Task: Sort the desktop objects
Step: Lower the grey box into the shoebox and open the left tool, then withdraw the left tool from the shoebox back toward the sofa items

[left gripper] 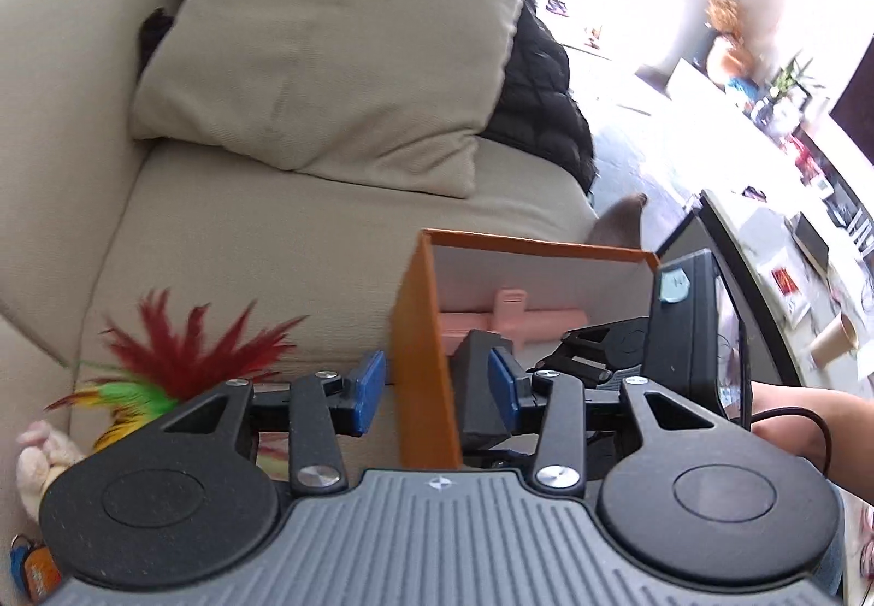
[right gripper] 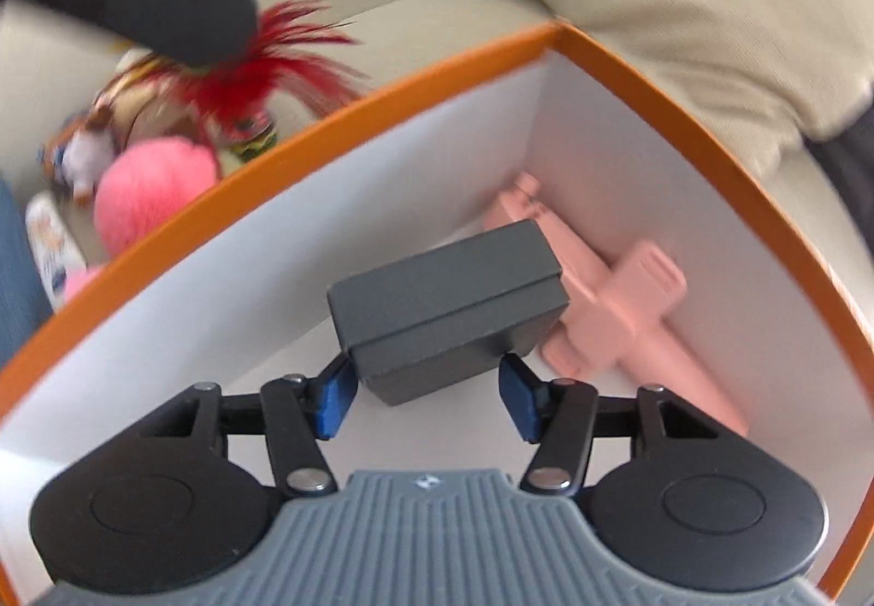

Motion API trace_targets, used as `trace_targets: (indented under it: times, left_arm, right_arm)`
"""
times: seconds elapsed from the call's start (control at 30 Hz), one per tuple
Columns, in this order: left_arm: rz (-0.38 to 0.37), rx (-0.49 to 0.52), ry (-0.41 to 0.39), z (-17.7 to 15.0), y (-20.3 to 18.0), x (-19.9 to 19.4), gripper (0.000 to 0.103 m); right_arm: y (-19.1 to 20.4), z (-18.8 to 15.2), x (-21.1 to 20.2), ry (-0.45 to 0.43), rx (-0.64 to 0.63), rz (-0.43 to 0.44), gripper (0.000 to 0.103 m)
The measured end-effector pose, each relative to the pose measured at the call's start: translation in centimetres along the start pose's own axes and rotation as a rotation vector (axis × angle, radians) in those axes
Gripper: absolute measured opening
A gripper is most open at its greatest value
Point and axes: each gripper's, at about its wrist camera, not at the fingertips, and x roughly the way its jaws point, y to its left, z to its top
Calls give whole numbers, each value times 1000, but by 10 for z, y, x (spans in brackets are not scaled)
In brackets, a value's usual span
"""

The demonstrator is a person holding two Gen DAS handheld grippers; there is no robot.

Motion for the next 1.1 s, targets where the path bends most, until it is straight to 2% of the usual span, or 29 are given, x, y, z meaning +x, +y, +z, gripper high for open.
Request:
trace_targets:
  times: [0.1, 0.2, 0.3, 0.37, 0.5, 0.67, 0.77, 0.97, 1.1]
  left_arm:
    - [34, -35, 2, -6, 18, -3, 48]
    - [43, -70, 20, -16, 32, 0, 48]
    - [51, -92, 41, -27, 43, 4, 48]
    - [51, -102, 47, -33, 48, 4, 48]
    - [46, -119, 53, -42, 57, -1, 48]
    - [55, -136, 58, -51, 65, -7, 48]
    - [72, -131, 56, -56, 70, -16, 48]
    - [93, -124, 28, -70, 79, -53, 48]
    - [118, -137, 73, -88, 91, -71, 48]
  right_arm:
    - [9, 5, 8, 20, -94, -30, 63]
    - [9, 10, 16, 29, -131, -40, 65]
    - [11, 6, 19, 21, -127, -24, 62]
    - [15, 9, 21, 11, -142, -12, 57]
    - [18, 16, 24, 6, -191, -26, 55]
    - [13, 14, 24, 30, -138, -14, 53]
    - [21, 15, 23, 50, -147, -43, 62]
    - [25, 14, -8, 66, -83, -110, 64]
    - [37, 9, -59, -4, -18, -137, 64]
